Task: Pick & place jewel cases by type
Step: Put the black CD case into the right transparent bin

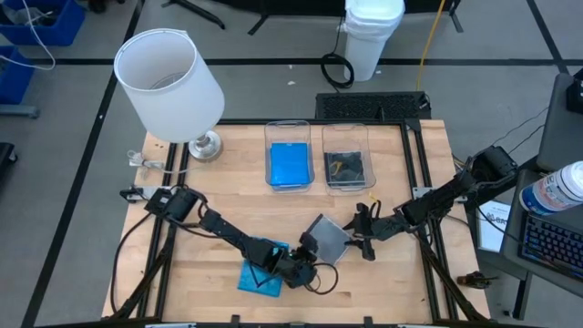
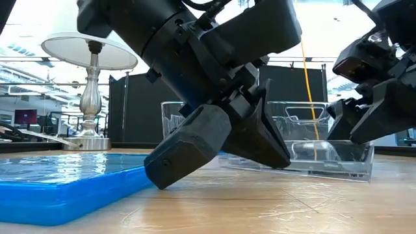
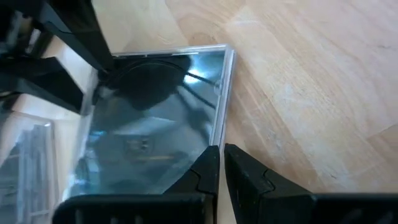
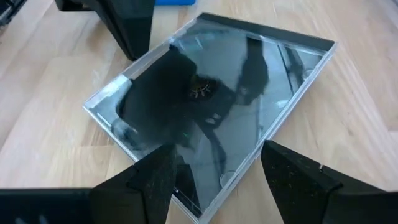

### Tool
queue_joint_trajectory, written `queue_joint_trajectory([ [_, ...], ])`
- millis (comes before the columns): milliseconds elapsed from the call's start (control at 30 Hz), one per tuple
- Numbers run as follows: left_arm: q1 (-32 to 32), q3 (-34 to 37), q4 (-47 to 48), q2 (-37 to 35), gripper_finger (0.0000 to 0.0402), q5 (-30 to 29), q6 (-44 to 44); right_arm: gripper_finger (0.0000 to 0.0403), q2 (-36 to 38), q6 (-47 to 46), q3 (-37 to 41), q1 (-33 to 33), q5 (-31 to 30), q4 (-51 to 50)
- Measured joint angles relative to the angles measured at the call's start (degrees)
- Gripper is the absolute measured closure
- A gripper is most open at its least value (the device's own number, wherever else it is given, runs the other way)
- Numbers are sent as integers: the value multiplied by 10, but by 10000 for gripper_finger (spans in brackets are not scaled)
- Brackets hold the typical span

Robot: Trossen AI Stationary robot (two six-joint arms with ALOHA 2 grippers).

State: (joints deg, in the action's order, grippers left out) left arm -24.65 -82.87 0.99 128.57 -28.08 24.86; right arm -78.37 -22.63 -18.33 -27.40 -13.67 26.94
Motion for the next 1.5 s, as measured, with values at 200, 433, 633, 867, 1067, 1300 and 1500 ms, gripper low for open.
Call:
queue_joint_trajectory([
  [200,7,0,4,0,366,24,-8,181,1,27,0,0,-4,25],
  [433,8,0,0,0,366,32,-6,181,1,42,0,0,-8,61],
  [633,8,0,-1,0,366,36,-10,181,1,52,0,0,-8,98],
  [867,8,0,-2,0,366,50,-15,181,3,67,-2,0,21,157],
  [1067,20,0,-5,1,366,8,-25,181,-2,70,1,-4,94,161],
  [1300,32,0,-2,1,366,19,-58,181,-17,66,-1,-14,72,179],
  [1500,34,0,-15,2,366,23,-53,181,-17,64,-1,-14,53,189],
])
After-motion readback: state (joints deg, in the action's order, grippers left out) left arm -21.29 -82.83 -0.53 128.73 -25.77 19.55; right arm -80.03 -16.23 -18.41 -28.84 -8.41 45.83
